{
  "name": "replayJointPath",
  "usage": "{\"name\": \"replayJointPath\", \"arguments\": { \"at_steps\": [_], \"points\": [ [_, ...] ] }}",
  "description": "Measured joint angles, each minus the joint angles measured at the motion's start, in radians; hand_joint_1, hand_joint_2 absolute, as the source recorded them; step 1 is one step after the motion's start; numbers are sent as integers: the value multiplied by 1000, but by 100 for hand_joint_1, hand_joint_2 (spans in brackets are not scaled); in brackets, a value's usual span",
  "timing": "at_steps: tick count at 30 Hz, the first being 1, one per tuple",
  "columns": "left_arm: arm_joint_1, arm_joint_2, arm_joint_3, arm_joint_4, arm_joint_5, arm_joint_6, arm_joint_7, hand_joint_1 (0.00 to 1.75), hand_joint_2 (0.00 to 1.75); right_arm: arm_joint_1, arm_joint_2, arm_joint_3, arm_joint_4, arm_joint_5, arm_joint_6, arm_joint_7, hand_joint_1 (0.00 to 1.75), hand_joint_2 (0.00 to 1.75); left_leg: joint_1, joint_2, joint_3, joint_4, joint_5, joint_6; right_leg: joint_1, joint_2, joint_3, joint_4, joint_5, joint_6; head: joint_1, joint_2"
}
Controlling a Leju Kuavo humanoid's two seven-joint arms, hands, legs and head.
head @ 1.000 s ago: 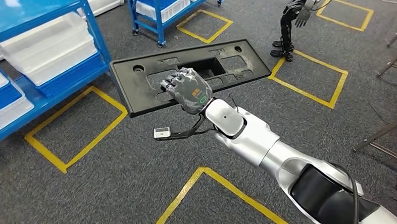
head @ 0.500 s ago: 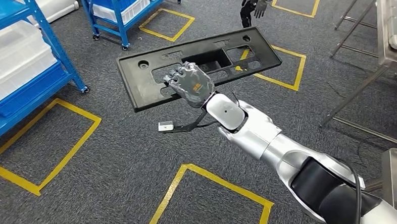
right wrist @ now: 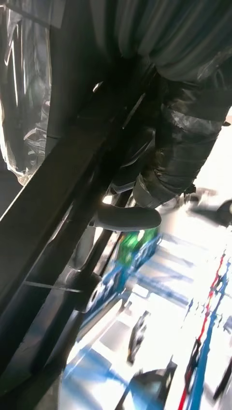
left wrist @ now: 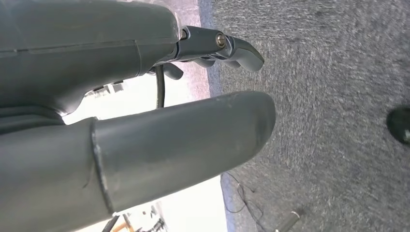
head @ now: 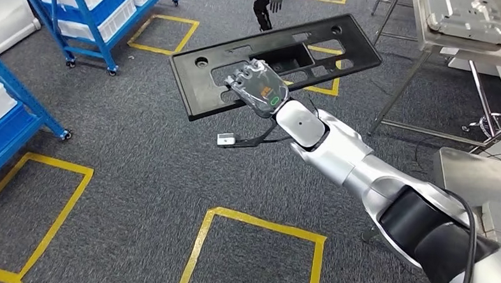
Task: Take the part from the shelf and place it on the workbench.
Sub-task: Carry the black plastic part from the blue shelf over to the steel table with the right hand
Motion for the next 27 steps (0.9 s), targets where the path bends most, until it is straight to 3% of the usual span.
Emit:
{"name": "replayJointPath", "arguments": {
  "at_steps": [1,3,4,5,6,8,10,12,13,14,17,19,20,22,24,26,27],
  "points": [
    [3,-3,0,1,-2,4,-1,0,0,-3,-3,0,-1,0,4,0,175,175,2,-26,-26,56,-30,-1,-1,11,1,-1,0,-5,0,0],
    [9,-8,2,1,-4,12,-3,0,0,-3,-9,0,-1,-3,10,-3,175,175,3,-47,-91,185,-80,-4,0,37,1,-1,0,-10,0,0],
    [11,-10,3,2,-5,14,-6,0,0,0,-12,0,-1,-4,13,-5,175,175,3,-50,-113,219,-82,-4,1,52,2,0,0,-10,0,0],
    [12,-12,4,2,-6,16,-9,0,0,3,-17,0,-1,-6,15,-6,175,175,3,-52,-118,218,-65,-4,1,66,2,2,0,-10,0,0],
    [12,-13,5,2,-7,16,-13,0,0,5,-21,0,-1,-7,16,-7,175,175,3,-56,-105,176,-29,-2,1,80,3,4,-1,-9,0,0],
    [13,-15,7,2,-9,16,-17,0,0,6,-28,0,-1,-9,17,-7,175,175,5,-90,-54,47,43,3,0,106,0,13,-5,-4,0,0],
    [12,-16,8,2,-10,16,-19,0,0,7,-33,-1,-1,-10,20,-7,175,175,4,-119,-21,-29,65,9,-4,130,-9,20,-5,7,0,0],
    [9,-17,10,2,-11,15,-20,0,0,10,-42,-1,0,-11,23,-7,175,175,1,-111,-13,-43,63,17,-9,152,-16,17,1,21,0,0],
    [8,-17,13,2,-12,13,-20,0,0,11,-47,-1,2,-12,24,-7,175,175,1,-99,-11,-49,67,24,-10,148,-19,20,1,27,0,0],
    [6,-18,16,2,-12,11,-20,0,0,11,-53,-2,4,-13,24,-7,175,175,1,-88,-7,-56,71,32,-9,130,-26,35,-8,32,0,0],
    [9,-17,24,2,-18,6,-21,0,0,8,-61,-6,13,-20,23,-7,175,175,0,-56,-1,-69,76,46,-9,51,-91,176,-85,43,0,0],
    [13,-16,26,2,-22,3,-21,0,0,11,-65,-7,22,-22,23,-6,175,175,-1,-34,0,-69,73,47,-17,38,-138,269,-118,49,0,0],
    [14,-15,27,2,-23,2,-20,0,0,14,-67,-7,27,-23,23,-5,175,175,-1,-22,1,-68,71,46,-21,34,-140,271,-108,52,0,0],
    [17,-14,29,2,-23,1,-15,0,0,17,-70,-7,37,-22,22,-2,175,175,-1,-1,6,-67,65,41,-27,13,-92,173,-47,57,0,0],
    [20,-14,32,2,-23,3,-12,0,0,17,-70,-8,46,-21,19,-1,175,175,-5,18,12,-64,56,30,-20,-31,-32,56,-6,53,0,0],
    [22,-14,33,2,-23,5,-11,0,0,19,-70,-9,55,-19,12,0,175,175,-11,37,18,-63,49,18,-10,-44,-15,17,-5,40,0,0],
    [22,-15,34,2,-24,6,-12,0,0,21,-70,-9,60,-18,8,0,175,175,-11,47,22,-64,47,13,-9,-29,-15,15,-4,31,0,0]
  ]
}}
